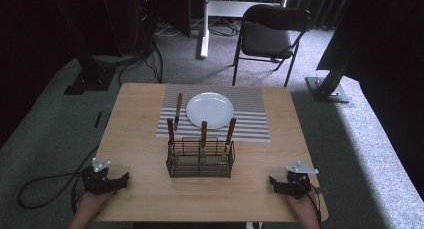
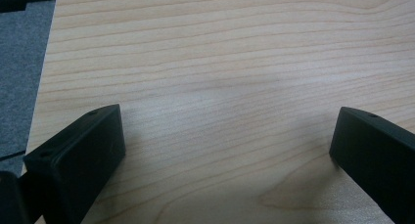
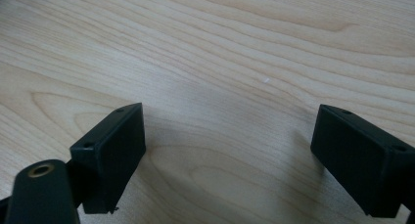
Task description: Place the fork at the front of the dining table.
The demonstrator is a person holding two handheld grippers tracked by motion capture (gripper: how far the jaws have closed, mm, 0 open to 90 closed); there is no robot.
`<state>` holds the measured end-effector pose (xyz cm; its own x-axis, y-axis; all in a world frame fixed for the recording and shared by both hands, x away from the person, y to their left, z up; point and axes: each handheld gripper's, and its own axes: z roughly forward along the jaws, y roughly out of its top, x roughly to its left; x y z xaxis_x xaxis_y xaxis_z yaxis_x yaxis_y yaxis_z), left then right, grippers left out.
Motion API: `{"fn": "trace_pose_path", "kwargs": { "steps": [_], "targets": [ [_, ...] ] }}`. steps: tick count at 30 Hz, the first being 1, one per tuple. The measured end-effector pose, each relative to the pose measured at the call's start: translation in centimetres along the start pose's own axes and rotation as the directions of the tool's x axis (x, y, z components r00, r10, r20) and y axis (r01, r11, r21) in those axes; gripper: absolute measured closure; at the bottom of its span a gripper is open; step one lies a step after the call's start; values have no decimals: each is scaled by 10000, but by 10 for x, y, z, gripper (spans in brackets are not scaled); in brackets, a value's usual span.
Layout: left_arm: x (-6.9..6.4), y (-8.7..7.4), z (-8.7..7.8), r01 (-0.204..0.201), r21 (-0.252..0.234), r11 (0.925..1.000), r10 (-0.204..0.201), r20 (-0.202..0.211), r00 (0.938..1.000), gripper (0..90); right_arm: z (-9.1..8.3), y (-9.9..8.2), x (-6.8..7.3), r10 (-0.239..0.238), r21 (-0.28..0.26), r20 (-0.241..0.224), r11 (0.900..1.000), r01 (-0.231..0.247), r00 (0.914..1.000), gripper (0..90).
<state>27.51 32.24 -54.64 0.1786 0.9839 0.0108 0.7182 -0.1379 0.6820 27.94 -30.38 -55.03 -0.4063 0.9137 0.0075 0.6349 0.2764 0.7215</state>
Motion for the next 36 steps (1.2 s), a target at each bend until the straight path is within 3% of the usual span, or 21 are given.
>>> {"fn": "trace_pose_path", "kwargs": {
  "steps": [24, 28, 36],
  "targets": [
    [0, 0, 0, 3, -4, 10000, -3, 5, 10000, 0, -2, 1, 0, -80, 167, -68, 9998, 81, 9999, 127],
    [0, 0, 0, 2, -4, 10000, -2, 2, 10000, 0, -1, 5, 3, -126, 410, -137, 9991, 131, 9998, 141],
    [0, 0, 0, 1, -3, 10000, -1, 3, 10000, 0, -1, 11, 15, -8, 400, -449, 9992, 26, 9990, 142]
  ]
}}
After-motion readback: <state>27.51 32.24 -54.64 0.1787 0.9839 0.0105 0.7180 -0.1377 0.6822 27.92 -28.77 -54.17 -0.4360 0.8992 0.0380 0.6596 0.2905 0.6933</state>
